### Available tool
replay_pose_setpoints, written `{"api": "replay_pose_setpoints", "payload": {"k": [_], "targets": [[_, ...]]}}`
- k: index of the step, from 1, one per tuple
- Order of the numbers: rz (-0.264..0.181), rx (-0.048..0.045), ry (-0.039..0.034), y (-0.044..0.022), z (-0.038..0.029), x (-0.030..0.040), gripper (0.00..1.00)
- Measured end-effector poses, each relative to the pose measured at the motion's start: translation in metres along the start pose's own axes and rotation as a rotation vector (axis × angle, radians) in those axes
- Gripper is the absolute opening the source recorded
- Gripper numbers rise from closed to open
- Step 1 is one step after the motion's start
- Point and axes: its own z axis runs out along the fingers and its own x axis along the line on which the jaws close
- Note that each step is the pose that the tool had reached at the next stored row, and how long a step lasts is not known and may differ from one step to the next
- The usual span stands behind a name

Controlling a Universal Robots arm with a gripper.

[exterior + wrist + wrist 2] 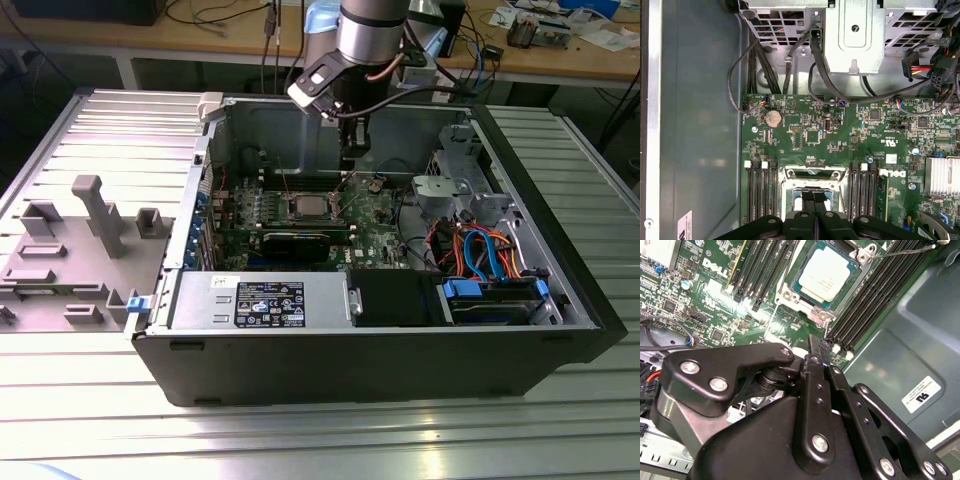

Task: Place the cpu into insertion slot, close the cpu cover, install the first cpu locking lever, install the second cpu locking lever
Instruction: 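Close the cpu cover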

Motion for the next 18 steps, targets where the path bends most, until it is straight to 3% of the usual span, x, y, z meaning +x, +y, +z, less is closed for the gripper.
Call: {"api": "replay_pose_setpoints", "payload": {"k": [18], "targets": [[0.000,0.0000,-0.0001,0.0064,-0.0001,-0.0002,0.11]]}}
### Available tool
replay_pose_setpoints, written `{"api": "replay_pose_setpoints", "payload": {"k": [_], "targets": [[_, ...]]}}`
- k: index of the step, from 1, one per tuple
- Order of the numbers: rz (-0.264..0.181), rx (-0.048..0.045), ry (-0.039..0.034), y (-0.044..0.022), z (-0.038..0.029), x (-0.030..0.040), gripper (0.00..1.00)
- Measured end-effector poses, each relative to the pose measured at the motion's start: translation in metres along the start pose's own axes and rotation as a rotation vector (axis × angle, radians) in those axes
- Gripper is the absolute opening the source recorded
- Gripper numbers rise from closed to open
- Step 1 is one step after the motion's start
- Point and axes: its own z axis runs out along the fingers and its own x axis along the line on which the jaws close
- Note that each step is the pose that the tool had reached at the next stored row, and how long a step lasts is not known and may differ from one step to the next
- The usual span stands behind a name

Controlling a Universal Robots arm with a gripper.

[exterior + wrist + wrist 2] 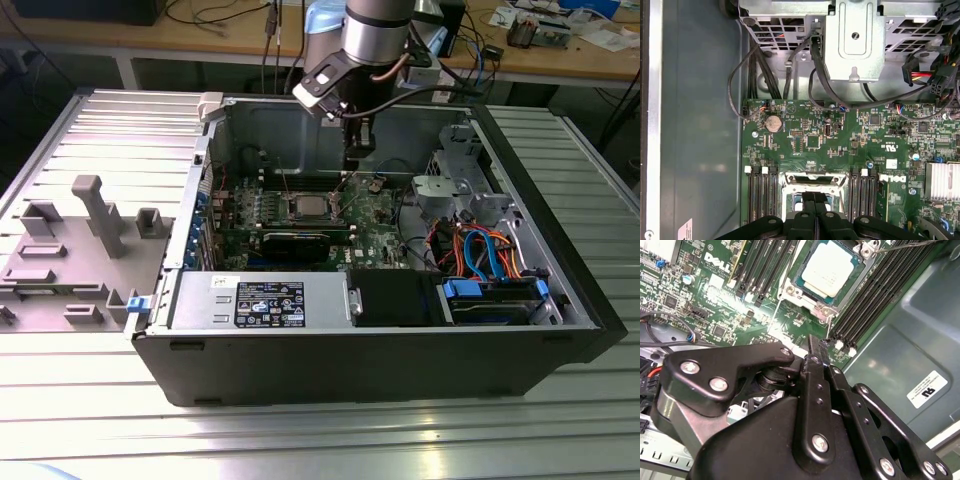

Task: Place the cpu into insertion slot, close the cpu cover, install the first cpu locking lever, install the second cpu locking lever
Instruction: 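Close the cpu cover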

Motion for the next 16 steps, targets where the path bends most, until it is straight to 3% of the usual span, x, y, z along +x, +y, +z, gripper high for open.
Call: {"api": "replay_pose_setpoints", "payload": {"k": [8,14,16], "targets": [[0.000,0.0000,0.0000,0.0056,-0.0001,-0.0001,0.11],[0.000,-0.0024,-0.0001,0.0064,0.0000,-0.0002,0.11],[0.000,-0.0042,-0.0003,0.0079,0.0052,-0.0004,0.11]]}}
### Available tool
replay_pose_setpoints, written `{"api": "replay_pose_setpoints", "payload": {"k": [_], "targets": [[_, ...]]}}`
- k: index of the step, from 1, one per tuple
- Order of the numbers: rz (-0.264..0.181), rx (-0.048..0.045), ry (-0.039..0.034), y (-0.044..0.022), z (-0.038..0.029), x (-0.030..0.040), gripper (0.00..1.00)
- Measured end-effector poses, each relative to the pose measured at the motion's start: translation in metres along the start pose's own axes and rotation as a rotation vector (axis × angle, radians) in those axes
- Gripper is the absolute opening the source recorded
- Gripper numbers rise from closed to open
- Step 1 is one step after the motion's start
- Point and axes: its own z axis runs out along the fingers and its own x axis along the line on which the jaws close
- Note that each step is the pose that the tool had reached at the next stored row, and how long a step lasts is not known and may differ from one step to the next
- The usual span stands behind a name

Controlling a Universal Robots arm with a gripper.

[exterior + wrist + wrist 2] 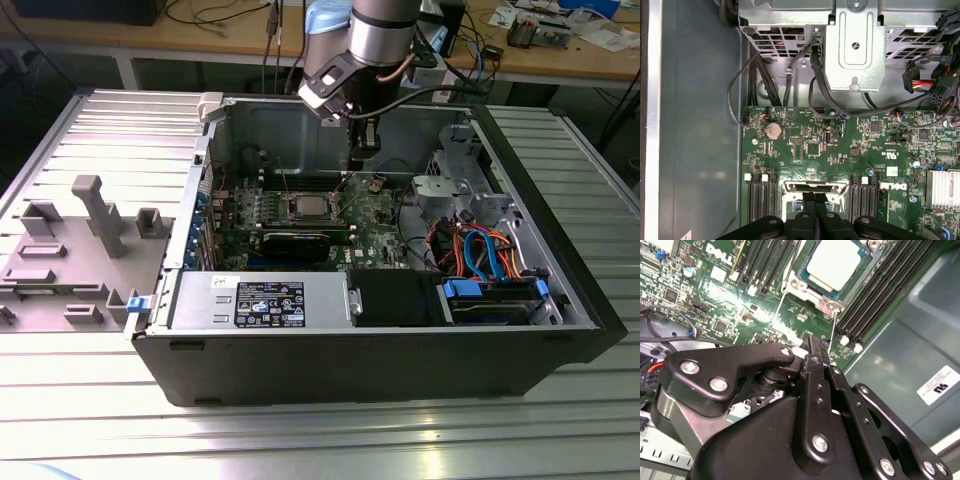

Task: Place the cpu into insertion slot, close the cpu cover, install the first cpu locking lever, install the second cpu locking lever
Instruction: 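Close the cpu cover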

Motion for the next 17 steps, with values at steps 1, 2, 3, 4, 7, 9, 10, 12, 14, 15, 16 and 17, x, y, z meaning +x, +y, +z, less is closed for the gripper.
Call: {"api": "replay_pose_setpoints", "payload": {"k": [1,2,3,4,7,9,10,12,14,15,16,17], "targets": [[0.000,0.0000,0.0002,0.0033,0.0025,0.0001,0.11],[0.000,0.0000,-0.0001,0.0077,0.0033,0.0000,0.11],[0.000,0.0001,-0.0002,0.0119,0.0036,0.0000,0.11],[0.000,0.0001,0.0000,0.0147,0.0040,0.0000,0.11],[0.000,-0.0001,0.0002,0.0205,0.0054,-0.0001,0.11],[0.000,0.0006,0.0001,0.0244,0.0067,-0.0003,0.11],[0.000,0.0018,0.0001,0.0265,0.0081,-0.0003,0.11],[-0.003,0.0028,0.0000,0.0278,0.0114,-0.0005,0.11],[-0.007,0.0029,0.0001,0.0278,0.0156,-0.0011,0.11],[-0.008,0.0030,0.0000,0.0279,0.0182,-0.0020,0.11],[-0.009,0.0030,0.0001,0.0278,0.0214,-0.0033,0.11],[-0.009,0.0030,0.0004,0.0278,0.0241,-0.0045,0.11]]}}
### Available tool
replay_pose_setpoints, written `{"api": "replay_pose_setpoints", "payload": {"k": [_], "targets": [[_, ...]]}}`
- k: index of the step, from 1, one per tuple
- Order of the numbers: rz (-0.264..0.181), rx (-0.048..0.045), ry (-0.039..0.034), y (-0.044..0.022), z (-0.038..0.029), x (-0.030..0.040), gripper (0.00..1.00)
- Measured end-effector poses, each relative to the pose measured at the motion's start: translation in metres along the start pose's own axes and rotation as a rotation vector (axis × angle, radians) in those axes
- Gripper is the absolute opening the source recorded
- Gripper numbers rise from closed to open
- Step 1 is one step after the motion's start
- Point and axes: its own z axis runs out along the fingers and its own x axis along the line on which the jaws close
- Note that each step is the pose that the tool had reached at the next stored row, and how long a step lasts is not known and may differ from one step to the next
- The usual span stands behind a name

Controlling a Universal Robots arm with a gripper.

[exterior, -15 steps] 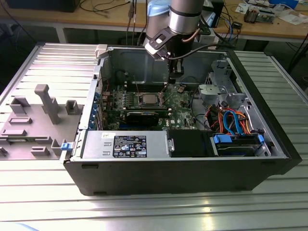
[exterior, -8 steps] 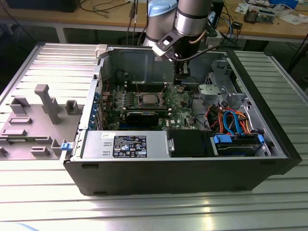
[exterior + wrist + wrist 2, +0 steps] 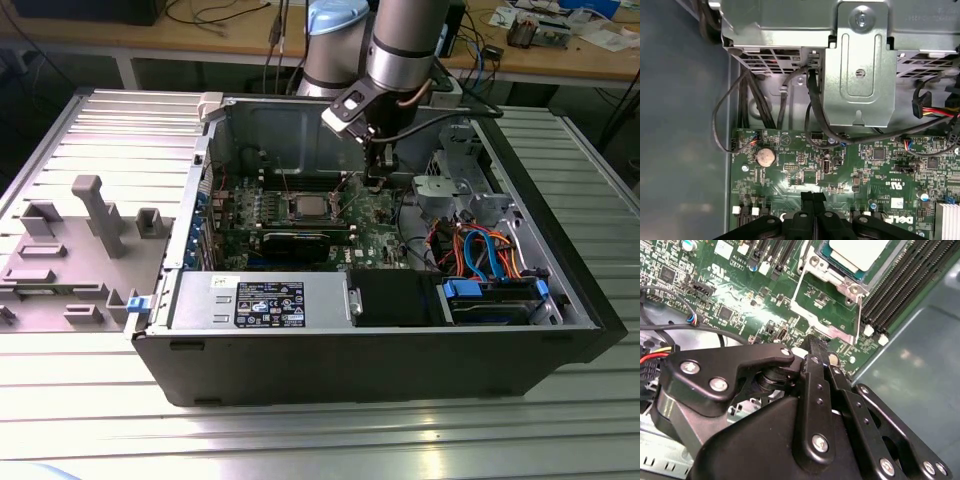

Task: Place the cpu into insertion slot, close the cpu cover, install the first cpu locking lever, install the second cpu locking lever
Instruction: 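Close the cpu cover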

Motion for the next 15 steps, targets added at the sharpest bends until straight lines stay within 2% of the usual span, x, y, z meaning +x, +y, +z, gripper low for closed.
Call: {"api": "replay_pose_setpoints", "payload": {"k": [3,15], "targets": [[-0.001,0.0001,0.0002,-0.0013,0.0014,-0.0003,0.11],[-0.001,0.0001,0.0004,-0.0145,0.0023,0.0002,0.11]]}}
